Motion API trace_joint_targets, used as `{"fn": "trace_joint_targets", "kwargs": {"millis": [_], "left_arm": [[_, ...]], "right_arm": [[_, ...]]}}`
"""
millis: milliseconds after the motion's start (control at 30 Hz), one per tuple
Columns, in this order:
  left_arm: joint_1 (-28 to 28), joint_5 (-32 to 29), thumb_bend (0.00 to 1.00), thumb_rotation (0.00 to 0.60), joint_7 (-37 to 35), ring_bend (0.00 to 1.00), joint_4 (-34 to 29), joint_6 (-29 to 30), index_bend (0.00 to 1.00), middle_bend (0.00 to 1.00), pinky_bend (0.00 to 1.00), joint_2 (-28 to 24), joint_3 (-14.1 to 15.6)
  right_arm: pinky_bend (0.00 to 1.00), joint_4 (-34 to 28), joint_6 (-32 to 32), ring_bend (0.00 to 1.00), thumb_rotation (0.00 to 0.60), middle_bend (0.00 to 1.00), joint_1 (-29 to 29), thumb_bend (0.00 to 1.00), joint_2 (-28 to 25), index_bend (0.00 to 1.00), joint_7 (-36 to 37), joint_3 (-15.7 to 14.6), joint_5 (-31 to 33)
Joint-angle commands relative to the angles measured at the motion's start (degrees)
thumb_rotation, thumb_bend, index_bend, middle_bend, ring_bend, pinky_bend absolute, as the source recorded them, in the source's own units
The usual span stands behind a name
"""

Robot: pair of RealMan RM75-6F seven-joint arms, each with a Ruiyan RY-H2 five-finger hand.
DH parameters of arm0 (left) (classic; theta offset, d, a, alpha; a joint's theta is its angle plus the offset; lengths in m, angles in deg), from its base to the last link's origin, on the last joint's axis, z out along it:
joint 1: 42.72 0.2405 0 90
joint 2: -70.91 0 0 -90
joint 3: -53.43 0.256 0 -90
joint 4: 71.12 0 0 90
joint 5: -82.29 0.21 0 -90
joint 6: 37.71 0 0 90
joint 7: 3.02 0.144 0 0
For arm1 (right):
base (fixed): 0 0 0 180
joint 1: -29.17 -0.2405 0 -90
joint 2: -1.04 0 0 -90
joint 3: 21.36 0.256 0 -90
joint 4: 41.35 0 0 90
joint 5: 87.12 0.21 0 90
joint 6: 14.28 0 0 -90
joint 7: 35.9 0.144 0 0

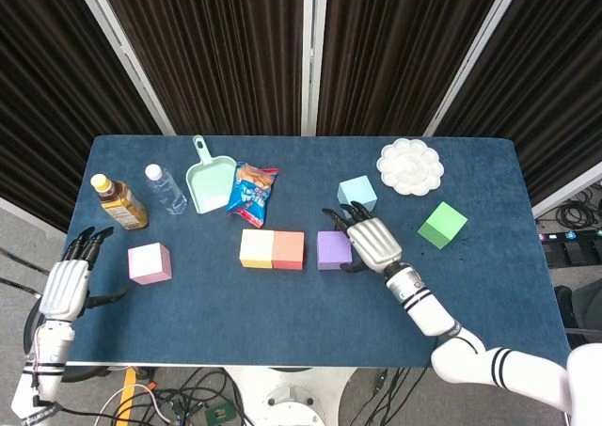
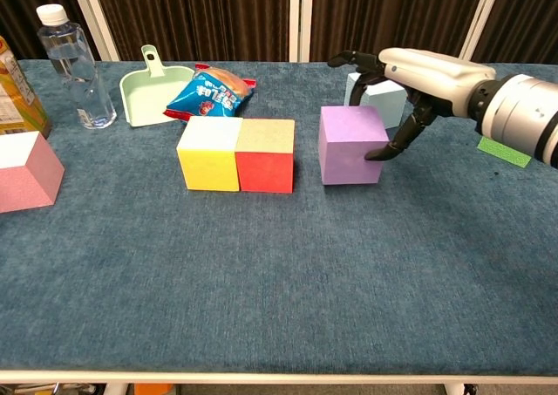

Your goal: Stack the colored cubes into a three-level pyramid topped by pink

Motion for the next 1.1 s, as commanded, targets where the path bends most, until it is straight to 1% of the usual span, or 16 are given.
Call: {"fn": "trace_joint_targets", "kwargs": {"millis": [33, 267, 500, 1100], "left_arm": [[0.0, 0.0, 0.11, 0.6, 0.0, 0.03, 0.0, -0.2, 0.09, 0.13, 0.13, 0.0, 0.0], [0.2, -0.3, 0.11, 0.6, -0.1, 0.03, 0.3, -1.1, 0.09, 0.13, 0.13, 0.0, 0.0], [0.1, -0.5, 0.11, 0.6, -0.6, 0.03, 0.0, -2.3, 0.09, 0.12, 0.13, -0.5, 0.1], [0.2, -0.2, 0.11, 0.6, -2.1, 0.03, 0.2, -3.4, 0.09, 0.12, 0.13, -0.6, 0.1]], "right_arm": [[0.0, 2.1, -0.7, 0.07, 0.6, 0.51, -0.5, 0.17, 1.7, 0.0, 0.9, -0.4, -0.9], [0.0, 4.6, -1.6, 0.07, 0.6, 0.51, -0.3, 0.17, 4.5, 0.0, 0.1, -0.7, 0.1], [0.0, 4.8, -4.0, 0.07, 0.6, 0.52, 0.4, 0.17, 6.5, 0.0, -0.4, -0.4, 0.5], [0.0, 3.2, -3.9, 0.07, 0.6, 0.52, 0.6, 0.17, 7.6, 0.0, -4.6, 0.4, 3.8]]}}
